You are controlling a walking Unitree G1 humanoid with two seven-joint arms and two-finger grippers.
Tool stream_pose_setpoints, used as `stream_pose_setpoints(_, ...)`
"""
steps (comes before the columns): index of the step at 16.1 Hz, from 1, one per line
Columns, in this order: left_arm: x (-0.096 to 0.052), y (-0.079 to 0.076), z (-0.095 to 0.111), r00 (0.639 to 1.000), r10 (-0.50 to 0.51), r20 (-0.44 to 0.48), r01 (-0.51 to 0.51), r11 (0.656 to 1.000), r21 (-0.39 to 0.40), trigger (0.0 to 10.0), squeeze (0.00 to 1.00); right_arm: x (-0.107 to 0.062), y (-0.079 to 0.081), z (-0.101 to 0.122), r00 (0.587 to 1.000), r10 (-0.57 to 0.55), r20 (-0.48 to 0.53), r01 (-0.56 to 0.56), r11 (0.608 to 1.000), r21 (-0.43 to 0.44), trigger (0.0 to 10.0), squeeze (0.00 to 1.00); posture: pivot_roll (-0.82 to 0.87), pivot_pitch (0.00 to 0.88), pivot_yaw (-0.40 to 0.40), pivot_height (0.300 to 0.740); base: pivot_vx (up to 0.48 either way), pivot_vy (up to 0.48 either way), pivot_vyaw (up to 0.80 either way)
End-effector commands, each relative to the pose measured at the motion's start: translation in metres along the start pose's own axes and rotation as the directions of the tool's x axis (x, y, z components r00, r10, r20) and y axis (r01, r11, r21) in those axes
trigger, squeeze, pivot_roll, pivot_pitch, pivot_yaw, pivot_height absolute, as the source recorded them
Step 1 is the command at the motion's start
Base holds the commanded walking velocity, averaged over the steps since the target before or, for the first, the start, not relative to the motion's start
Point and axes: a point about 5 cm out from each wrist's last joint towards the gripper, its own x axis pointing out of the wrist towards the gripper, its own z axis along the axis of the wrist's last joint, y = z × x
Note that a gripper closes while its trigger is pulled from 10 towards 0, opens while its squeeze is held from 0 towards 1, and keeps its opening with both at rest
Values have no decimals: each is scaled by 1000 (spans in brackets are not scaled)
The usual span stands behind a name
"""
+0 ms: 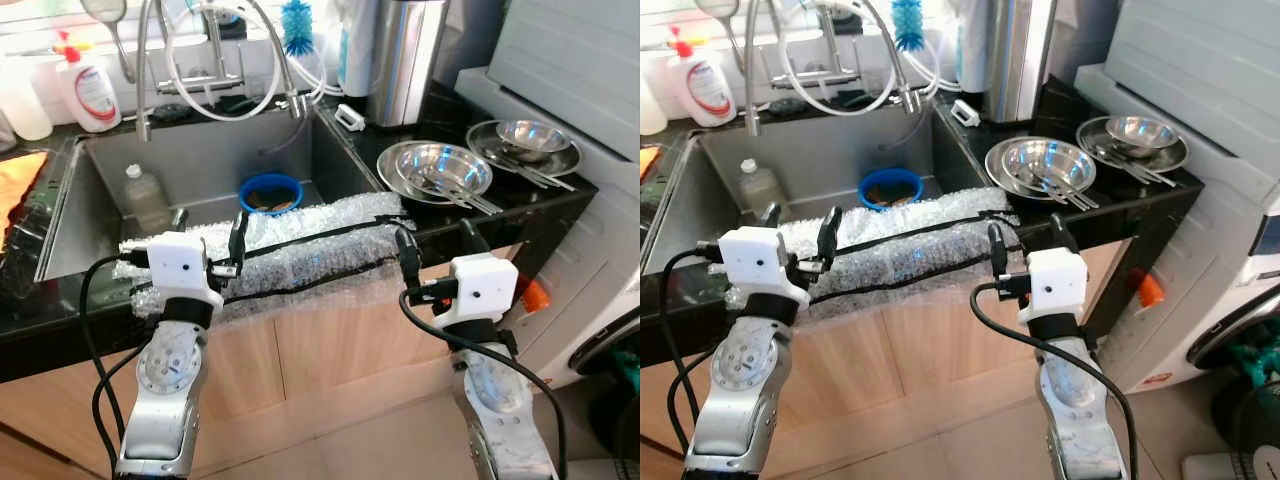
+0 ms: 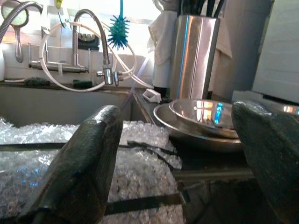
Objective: Kitchen organization
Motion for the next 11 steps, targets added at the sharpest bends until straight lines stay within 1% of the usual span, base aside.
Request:
stream_pose_setpoints(1,1,3,2,1000,2,11,-2,1000,-9,10000,0,1,2,2,1000,7,11,-7,1000,0,10000,0,-30,0,16,740,0,0,0)
stream_pose_setpoints(2,1,2,2,1000,1,9,-1,1000,-14,10000,0,1,2,2,1000,6,11,-6,1000,1,10000,0,-29,0,16,740,0,0,0)
stream_pose_setpoints(5,1,1,1,1000,-7,4,7,1000,-23,10000,0,2,1,1,1000,-5,3,5,1000,8,10000,0,-30,0,17,740,0,467,0)
stream_pose_setpoints(6,1,0,1,1000,-8,3,8,1000,-24,10000,0,2,2,1,1000,-5,0,5,1000,19,10000,0,-30,0,18,740,0,472,-781)
stream_pose_setpoints(7,1,0,1,1000,-11,3,11,1000,-23,10000,0,2,2,1,1000,0,0,0,1000,11,10000,0,-30,0,19,740,0,476,-781)
stream_pose_setpoints(8,1,0,1,1000,-14,3,14,1000,-22,10000,0,2,3,2,1000,6,14,-6,1000,15,10000,0,-30,0,19,740,0,476,-775)
stream_pose_setpoints(11,2,-4,2,999,-54,3,54,999,0,10000,0,2,4,2,1000,5,18,-5,1000,12,10000,0,-26,0,19,740,0,0,0)
